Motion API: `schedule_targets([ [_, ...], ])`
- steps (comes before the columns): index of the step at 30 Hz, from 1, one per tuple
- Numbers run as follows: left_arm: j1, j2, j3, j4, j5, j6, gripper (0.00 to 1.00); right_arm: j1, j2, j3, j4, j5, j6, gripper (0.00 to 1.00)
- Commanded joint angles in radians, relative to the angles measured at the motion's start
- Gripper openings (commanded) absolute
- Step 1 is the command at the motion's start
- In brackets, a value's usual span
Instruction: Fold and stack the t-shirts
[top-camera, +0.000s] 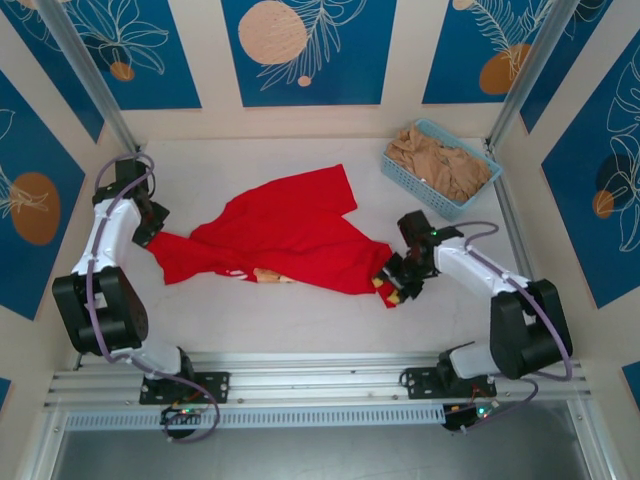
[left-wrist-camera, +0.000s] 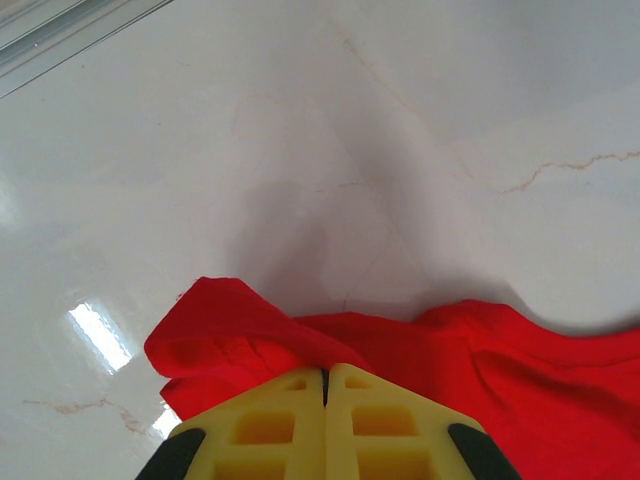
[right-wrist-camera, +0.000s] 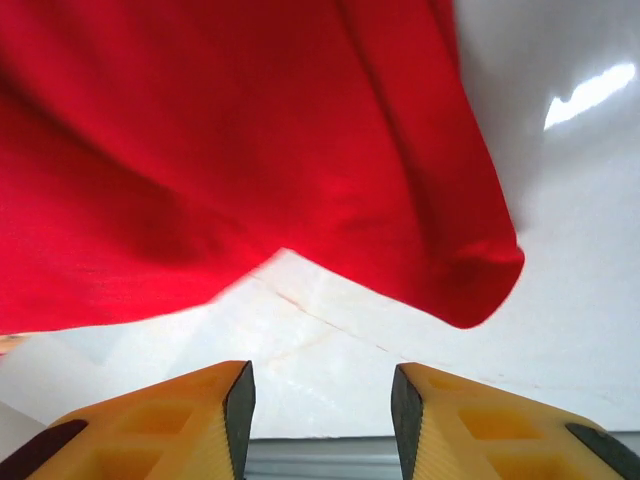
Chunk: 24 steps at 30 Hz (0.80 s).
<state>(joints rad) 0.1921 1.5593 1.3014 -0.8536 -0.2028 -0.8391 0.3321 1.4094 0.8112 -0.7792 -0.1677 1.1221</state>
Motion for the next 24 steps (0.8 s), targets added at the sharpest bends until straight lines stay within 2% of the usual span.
schedule_targets([
  [1, -0.012, 0.002, 0.019, -0.010, 0.008, 0.014, 0.00, 0.021, 0.059, -0.006, 0.070, -0.092, 0.145, 0.41],
  [4, -0.013, -0.001, 0.019, -0.010, 0.008, 0.015, 0.00, -0.010, 0.117, -0.001, 0.045, -0.023, 0.146, 0.34],
  [7, -0.014, -0.004, 0.022, -0.013, 0.007, 0.014, 0.00, -0.088, 0.177, 0.034, 0.020, 0.064, 0.088, 0.15],
  [8, -0.014, -0.004, 0.027, -0.015, 0.006, 0.016, 0.00, -0.115, 0.199, 0.055, 0.010, 0.097, 0.058, 0.12],
  [12, -0.014, -0.006, 0.037, -0.022, 0.005, 0.020, 0.00, -0.235, 0.302, 0.177, 0.028, 0.155, -0.082, 0.10],
  [15, -0.014, -0.008, 0.038, -0.025, 0.007, 0.022, 0.00, -0.289, 0.394, 0.327, 0.015, 0.179, -0.211, 0.07],
  [17, -0.014, -0.008, 0.039, -0.027, 0.012, 0.024, 0.00, -0.285, 0.406, 0.424, -0.023, 0.231, -0.288, 0.08],
  [19, -0.016, -0.011, 0.038, -0.029, 0.017, 0.023, 0.00, -0.260, 0.365, 0.460, -0.041, 0.274, -0.337, 0.13],
  [24, -0.025, -0.017, 0.030, -0.025, 0.021, 0.021, 0.00, -0.127, 0.191, 0.356, -0.094, 0.243, -0.317, 0.27],
])
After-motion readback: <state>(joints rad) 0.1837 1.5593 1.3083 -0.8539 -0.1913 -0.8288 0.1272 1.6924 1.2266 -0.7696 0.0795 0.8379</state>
